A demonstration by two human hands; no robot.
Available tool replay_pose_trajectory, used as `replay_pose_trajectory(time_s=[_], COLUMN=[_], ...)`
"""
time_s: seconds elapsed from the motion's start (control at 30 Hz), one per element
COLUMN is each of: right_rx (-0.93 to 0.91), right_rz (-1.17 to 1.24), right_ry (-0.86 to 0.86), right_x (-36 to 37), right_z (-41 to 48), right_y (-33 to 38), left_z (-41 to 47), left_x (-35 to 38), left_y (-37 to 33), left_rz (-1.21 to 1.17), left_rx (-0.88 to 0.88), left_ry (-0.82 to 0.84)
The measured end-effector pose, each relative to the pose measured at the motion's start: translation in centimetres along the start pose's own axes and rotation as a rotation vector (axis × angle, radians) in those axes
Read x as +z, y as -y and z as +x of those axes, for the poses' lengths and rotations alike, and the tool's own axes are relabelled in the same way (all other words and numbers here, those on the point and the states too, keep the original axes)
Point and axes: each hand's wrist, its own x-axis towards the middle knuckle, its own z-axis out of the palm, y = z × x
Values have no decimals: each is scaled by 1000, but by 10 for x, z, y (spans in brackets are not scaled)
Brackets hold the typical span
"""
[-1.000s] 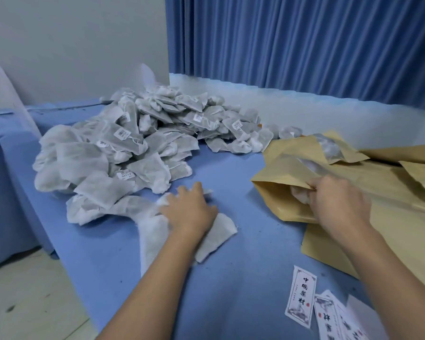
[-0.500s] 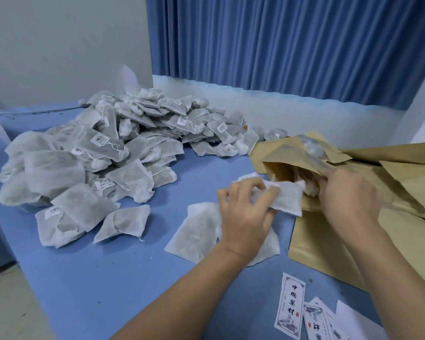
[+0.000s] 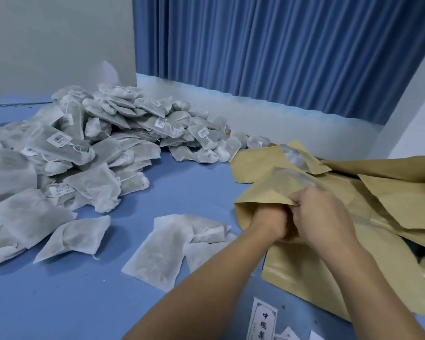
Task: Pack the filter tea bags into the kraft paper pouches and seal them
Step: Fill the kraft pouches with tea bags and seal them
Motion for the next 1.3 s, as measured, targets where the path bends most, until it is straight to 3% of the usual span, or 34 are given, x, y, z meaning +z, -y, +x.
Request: replay_pose_trajectory(time_s=[0.1, 0.2, 0.23, 0.3, 0.4, 0.53, 0.6, 0.7, 0.77, 0.83, 0.93, 1.0, 1.03, 1.07, 1.13, 1.2, 1.23, 1.3], right_rx=[48, 121, 132, 155, 164, 157, 136, 118, 113, 81, -26, -70, -82, -86, -62, -6, 16, 38], right_rz=[8, -27, -35, -31, 4, 3, -10, 3, 33, 77, 81, 59, 42, 19, -10, -5, 8, 34], right_ry=[-30, -93, -111, -103, -94, -89, -98, -90, -80, -43, 30, 68, 71, 62, 17, -23, -29, -40], right_x=[5, 4, 3, 1, -2, -3, -3, -3, -5, -8, -11, -8, -4, 0, 6, 5, 4, 1], right_z=[-2, -1, 0, 0, -1, -2, -2, -2, -1, 2, 2, 1, -1, -2, -2, -1, -1, 1], right_y=[-4, -7, -7, -8, -10, -8, -8, -9, -10, -10, -15, -14, -11, -6, -1, -3, -5, -10], left_z=[-27, -59, -71, -93, -119, -142, -147, -137, -114, -85, -27, 4, 16, 21, 23, 20, 12, -7], left_x=[17, 0, -9, -26, -39, -48, -53, -56, -53, -40, -18, 0, 11, 18, 19, 24, 21, 15], left_y=[-19, -30, -32, -30, -17, 6, 5, -1, -5, -8, 0, 5, 7, 8, 1, -8, -9, -12], left_rz=[-25, -58, 20, 135, 242, 212, 107, -317, -418, -488, -477, -409, -487, -658, -901, -841, -699, -453], left_rx=[23, 29, 63, -39, -278, -291, -248, -147, -15, 91, 1, -261, -427, -582, -670, -613, -465, -156], left_ry=[-19, -143, -176, -132, 193, 392, 284, -166, -419, -500, -236, 66, 158, 203, 147, 49, -35, -30])
